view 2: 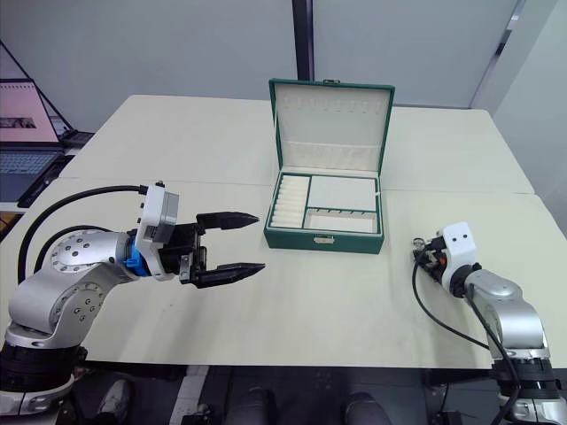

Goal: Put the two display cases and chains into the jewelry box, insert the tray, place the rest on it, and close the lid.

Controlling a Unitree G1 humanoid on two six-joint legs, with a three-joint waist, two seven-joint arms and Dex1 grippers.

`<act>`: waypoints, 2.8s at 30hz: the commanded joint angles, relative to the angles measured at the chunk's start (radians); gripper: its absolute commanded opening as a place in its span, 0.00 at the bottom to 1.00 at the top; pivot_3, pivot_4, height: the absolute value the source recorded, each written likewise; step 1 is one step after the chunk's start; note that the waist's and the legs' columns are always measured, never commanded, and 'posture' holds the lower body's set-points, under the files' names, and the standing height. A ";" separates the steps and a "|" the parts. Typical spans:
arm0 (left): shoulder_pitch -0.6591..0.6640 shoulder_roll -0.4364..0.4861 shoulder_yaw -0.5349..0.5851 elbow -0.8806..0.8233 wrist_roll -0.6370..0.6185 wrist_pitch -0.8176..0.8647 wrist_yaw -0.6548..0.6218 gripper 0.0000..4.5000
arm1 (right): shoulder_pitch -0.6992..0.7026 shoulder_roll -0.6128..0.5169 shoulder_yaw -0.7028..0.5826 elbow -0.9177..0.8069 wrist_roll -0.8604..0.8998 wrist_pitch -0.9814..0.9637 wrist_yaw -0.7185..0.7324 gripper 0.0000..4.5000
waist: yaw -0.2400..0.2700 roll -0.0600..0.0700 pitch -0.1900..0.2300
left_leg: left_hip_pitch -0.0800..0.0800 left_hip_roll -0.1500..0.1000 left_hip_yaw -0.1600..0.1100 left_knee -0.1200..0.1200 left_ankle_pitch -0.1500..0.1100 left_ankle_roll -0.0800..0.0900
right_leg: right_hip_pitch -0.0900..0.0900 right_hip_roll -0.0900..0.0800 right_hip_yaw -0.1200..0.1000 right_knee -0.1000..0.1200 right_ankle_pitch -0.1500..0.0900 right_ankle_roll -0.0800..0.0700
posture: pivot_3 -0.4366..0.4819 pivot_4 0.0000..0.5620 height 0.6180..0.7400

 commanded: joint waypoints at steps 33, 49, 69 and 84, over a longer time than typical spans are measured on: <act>-0.028 -0.034 0.003 -0.014 0.017 -0.018 0.021 1.00 | -0.126 -0.071 -0.063 -0.235 0.040 0.207 -0.010 0.06 | 0.001 0.000 0.000 | 0.000 0.000 0.001 0.000 0.000 0.000 | -0.001 0.000 0.001 0.000 0.000 0.000 | 0.48 0.27 1.00; -0.029 -0.049 0.007 -0.010 0.022 -0.018 0.022 1.00 | -0.228 -0.154 -0.075 -0.326 0.081 0.310 0.000 0.06 | 0.000 0.000 0.000 | 0.000 0.000 0.001 -0.001 0.000 0.000 | -0.001 0.000 0.001 0.000 0.000 0.000 | 0.48 0.27 1.00; 0.080 0.070 0.228 0.009 -0.058 0.064 0.036 1.00 | -0.509 -0.133 0.098 -0.287 0.175 0.383 0.094 0.06 | -0.002 0.002 0.001 | 0.000 0.001 0.002 -0.001 0.000 0.000 | -0.003 -0.001 0.001 0.001 0.000 0.000 | 0.48 0.27 1.00; 0.146 0.062 0.249 -0.101 -0.089 0.090 0.118 1.00 | -0.548 0.033 0.267 -0.098 0.095 0.195 0.132 0.06 | -0.002 0.001 0.001 | -0.001 0.001 0.003 -0.001 0.000 0.000 | -0.004 -0.001 0.001 0.002 0.000 0.000 | 0.48 0.27 1.00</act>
